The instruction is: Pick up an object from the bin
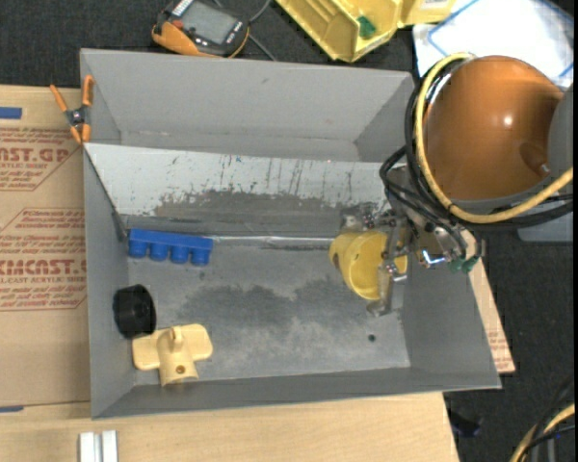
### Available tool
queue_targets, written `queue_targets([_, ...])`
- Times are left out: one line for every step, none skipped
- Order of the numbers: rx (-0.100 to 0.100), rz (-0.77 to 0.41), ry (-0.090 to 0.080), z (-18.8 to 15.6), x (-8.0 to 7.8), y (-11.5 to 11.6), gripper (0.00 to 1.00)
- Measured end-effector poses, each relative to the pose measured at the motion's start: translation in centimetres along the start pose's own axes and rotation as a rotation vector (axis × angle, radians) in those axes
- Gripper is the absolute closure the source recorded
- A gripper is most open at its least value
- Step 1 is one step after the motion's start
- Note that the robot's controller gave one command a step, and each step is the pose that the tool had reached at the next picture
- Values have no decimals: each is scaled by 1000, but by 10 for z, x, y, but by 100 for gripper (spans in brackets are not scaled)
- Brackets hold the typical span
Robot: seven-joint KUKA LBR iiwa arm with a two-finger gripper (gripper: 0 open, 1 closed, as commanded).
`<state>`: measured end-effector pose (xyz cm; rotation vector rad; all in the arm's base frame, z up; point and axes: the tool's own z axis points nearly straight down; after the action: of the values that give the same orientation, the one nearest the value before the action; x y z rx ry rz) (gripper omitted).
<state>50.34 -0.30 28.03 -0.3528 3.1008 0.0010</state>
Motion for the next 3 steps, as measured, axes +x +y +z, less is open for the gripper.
queue_targets([1,336,24,-41,-57,-42,0])
queue_targets([-1,14,7,11,-24,5,0])
queue_targets([3,313,7,-29,-29,18,0])
